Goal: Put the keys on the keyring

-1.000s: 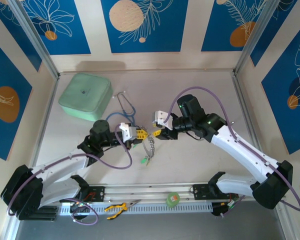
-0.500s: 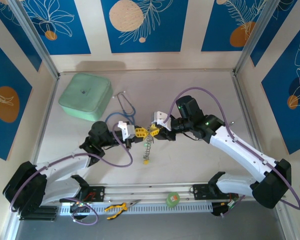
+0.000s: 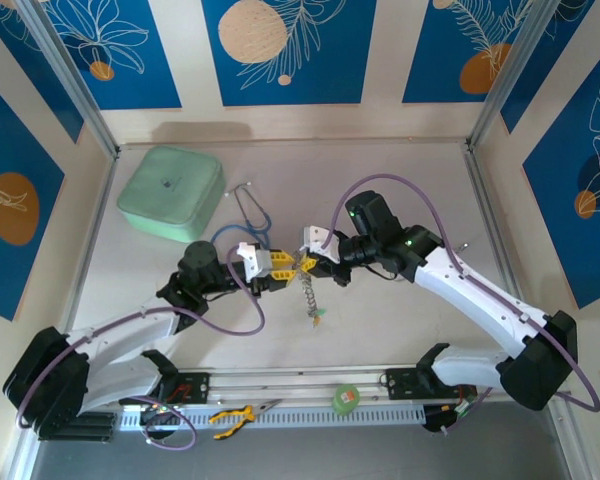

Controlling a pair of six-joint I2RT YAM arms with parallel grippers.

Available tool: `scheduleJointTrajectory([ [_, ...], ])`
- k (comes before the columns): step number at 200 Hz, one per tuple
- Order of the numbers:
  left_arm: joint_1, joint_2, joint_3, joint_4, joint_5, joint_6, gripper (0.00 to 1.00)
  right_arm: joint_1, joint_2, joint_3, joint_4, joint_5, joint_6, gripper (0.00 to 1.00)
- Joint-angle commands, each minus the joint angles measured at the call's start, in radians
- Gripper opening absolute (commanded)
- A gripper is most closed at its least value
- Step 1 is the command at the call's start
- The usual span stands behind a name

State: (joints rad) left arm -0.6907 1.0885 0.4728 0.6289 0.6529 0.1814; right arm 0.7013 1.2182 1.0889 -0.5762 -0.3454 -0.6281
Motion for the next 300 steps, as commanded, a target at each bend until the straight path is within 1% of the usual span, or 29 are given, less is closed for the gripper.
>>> scheduleJointTrajectory([
  [1, -0.006, -0.022, 0.063, -0.124, 0.002, 0.075, 0.23, 0.023, 0.015, 0.073, -0.081, 0.047, -0.076, 0.0],
  [42, -0.007, -0.006, 0.097, -0.192, 0.013, 0.113, 0.18, 0.061, 0.038, 0.123, -0.109, 0.068, -0.106, 0.0],
  [82, -0.007, 0.001, 0.11, -0.225, 0.02, 0.128, 0.15, 0.081, 0.055, 0.149, -0.119, 0.055, -0.12, 0.0],
  [94, -0.007, 0.001, 0.112, -0.23, 0.026, 0.129, 0.11, 0.081, 0.054, 0.149, -0.109, 0.044, -0.119, 0.0],
  [106, -0.007, -0.001, 0.112, -0.231, 0.03, 0.129, 0.0, 0.081, 0.051, 0.142, -0.093, 0.032, -0.114, 0.0],
  [132, -0.007, -0.01, 0.103, -0.215, 0.034, 0.12, 0.0, 0.072, 0.029, 0.103, -0.034, 0.026, -0.094, 0.0],
  [135, -0.007, -0.011, 0.101, -0.208, 0.034, 0.116, 0.0, 0.068, 0.025, 0.094, -0.022, 0.024, -0.087, 0.02],
  [150, -0.007, -0.015, 0.079, -0.146, 0.028, 0.088, 0.0, 0.046, -0.001, 0.042, 0.04, 0.011, -0.044, 0.21],
  [158, -0.007, -0.015, 0.065, -0.105, 0.024, 0.07, 0.0, 0.033, -0.013, 0.011, 0.067, 0.003, -0.024, 0.28],
  [167, -0.007, -0.015, 0.05, -0.064, 0.017, 0.049, 0.0, 0.022, -0.02, -0.017, 0.085, 0.007, -0.008, 0.32],
  [179, -0.007, -0.013, 0.037, -0.02, 0.006, 0.033, 0.0, 0.014, -0.022, -0.041, 0.091, 0.013, 0.002, 0.33],
  [196, -0.007, -0.01, 0.025, 0.015, 0.001, 0.021, 0.0, 0.005, -0.026, -0.066, 0.105, 0.008, 0.02, 0.33],
  [219, -0.007, -0.009, 0.02, 0.032, -0.002, 0.016, 0.0, -0.006, -0.028, -0.082, 0.112, -0.004, 0.028, 0.3],
  [233, -0.007, -0.006, 0.018, 0.044, -0.003, 0.009, 0.0, -0.009, -0.026, -0.083, 0.112, -0.013, 0.028, 0.25],
  [260, -0.007, 0.0, 0.017, 0.051, 0.001, 0.003, 0.0, -0.019, -0.028, -0.075, 0.122, -0.046, 0.039, 0.13],
  [290, -0.007, 0.001, 0.016, 0.048, 0.002, 0.005, 0.0, -0.028, -0.032, -0.067, 0.127, -0.086, 0.043, 0.1],
  [300, -0.007, 0.001, 0.017, 0.048, 0.003, 0.004, 0.0, -0.029, -0.03, -0.063, 0.124, -0.099, 0.04, 0.05],
])
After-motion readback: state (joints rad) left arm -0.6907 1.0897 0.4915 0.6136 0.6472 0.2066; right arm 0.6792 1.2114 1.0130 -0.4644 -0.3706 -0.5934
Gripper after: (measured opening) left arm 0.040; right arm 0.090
